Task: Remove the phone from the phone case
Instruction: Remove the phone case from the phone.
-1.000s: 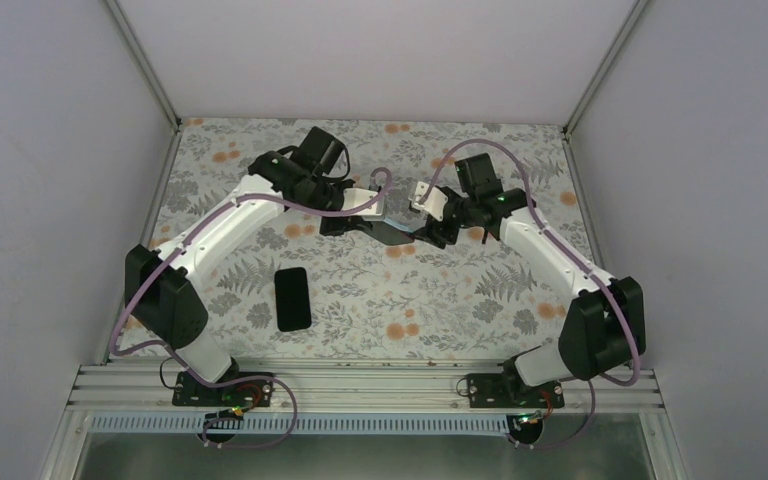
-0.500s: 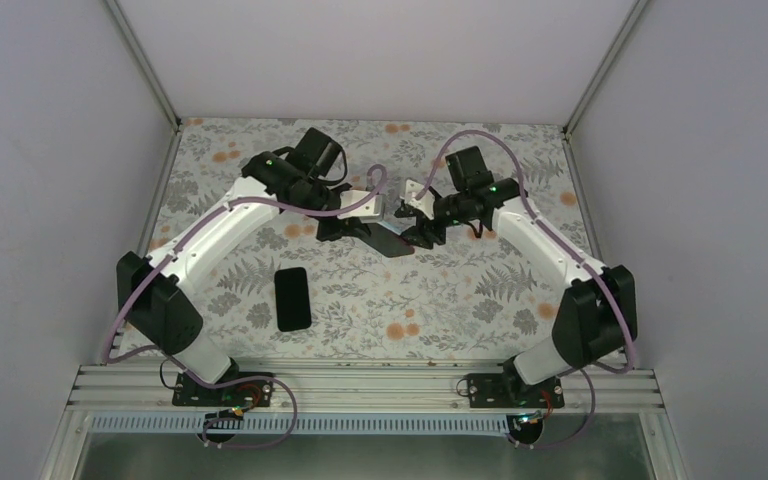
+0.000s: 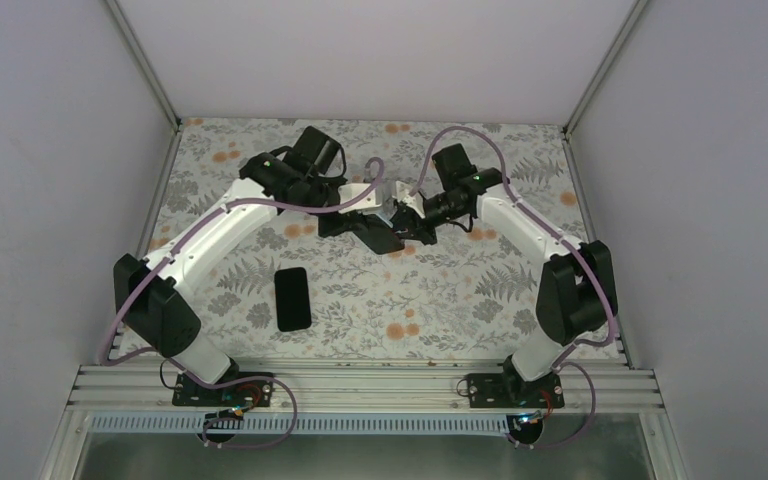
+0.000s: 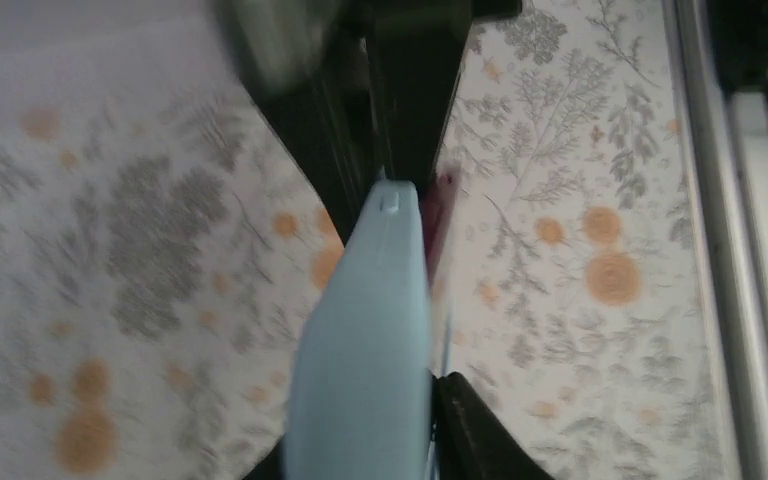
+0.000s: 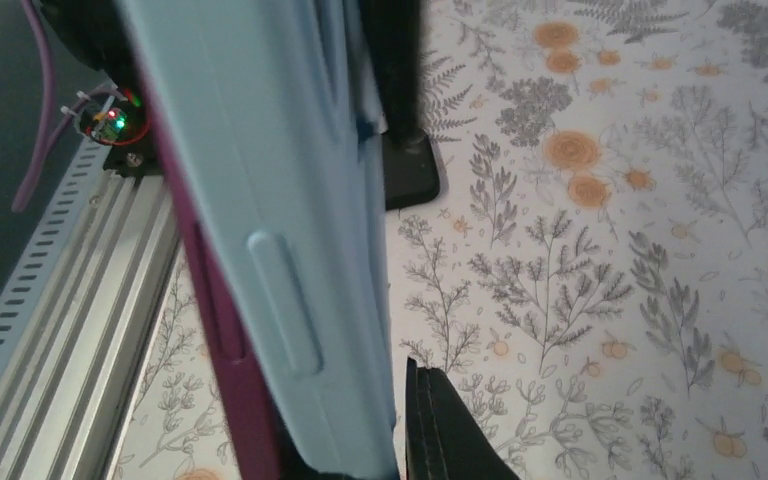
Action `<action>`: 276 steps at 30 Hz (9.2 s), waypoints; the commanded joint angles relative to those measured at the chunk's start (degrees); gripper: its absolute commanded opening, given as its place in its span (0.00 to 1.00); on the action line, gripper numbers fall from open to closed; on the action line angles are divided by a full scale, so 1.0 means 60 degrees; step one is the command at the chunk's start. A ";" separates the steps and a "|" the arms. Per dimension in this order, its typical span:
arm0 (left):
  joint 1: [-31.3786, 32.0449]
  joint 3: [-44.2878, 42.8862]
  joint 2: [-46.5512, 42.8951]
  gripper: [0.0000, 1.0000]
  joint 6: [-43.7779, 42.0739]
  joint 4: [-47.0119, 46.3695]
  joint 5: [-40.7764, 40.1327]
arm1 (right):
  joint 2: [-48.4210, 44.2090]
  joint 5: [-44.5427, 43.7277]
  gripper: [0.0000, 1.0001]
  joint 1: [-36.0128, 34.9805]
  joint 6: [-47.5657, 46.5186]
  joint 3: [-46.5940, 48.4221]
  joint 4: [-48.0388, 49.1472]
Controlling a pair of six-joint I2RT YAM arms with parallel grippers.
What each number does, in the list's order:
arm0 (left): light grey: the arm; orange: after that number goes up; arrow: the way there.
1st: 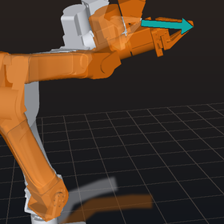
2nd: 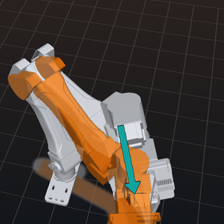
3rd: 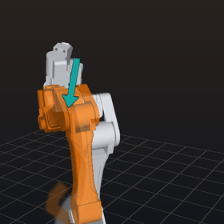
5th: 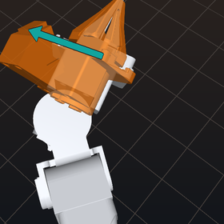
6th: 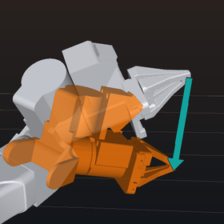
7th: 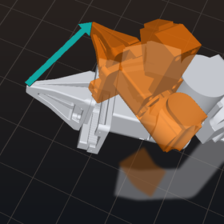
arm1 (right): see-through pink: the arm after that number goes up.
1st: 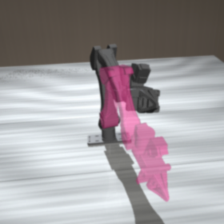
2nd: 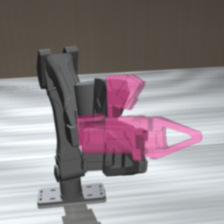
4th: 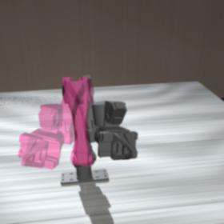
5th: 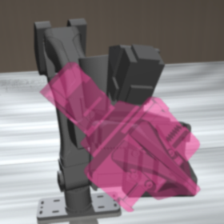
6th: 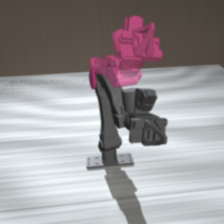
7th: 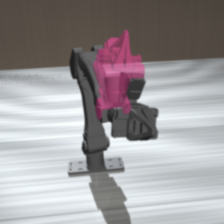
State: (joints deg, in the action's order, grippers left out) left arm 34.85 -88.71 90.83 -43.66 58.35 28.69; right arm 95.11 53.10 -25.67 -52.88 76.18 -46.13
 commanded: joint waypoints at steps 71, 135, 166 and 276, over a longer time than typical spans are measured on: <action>0.1325 0.0078 0.2774 1.00 0.2116 -1.3930 -0.7642 | 0.0100 -0.3255 0.03 0.2021 1.0567 0.3144 0.5396; 0.1822 0.3229 0.1540 0.99 0.0731 -1.5499 -0.5996 | -0.0179 -0.3759 0.03 0.1605 1.0753 0.2805 0.5587; 0.1561 0.2195 0.2439 1.00 0.0244 -1.6737 -0.7948 | -0.0492 -0.3504 0.03 0.1462 1.0564 0.2515 0.5705; 0.1369 0.2247 0.3232 0.33 -0.3510 -2.3904 -1.0472 | -0.0340 -0.0983 0.02 0.0233 0.8726 0.2729 0.4592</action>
State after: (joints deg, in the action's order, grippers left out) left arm 45.95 -72.55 115.11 -68.55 -84.12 -27.90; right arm 96.47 31.94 -23.27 -1.19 94.26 -7.92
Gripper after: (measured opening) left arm 0.325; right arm 0.078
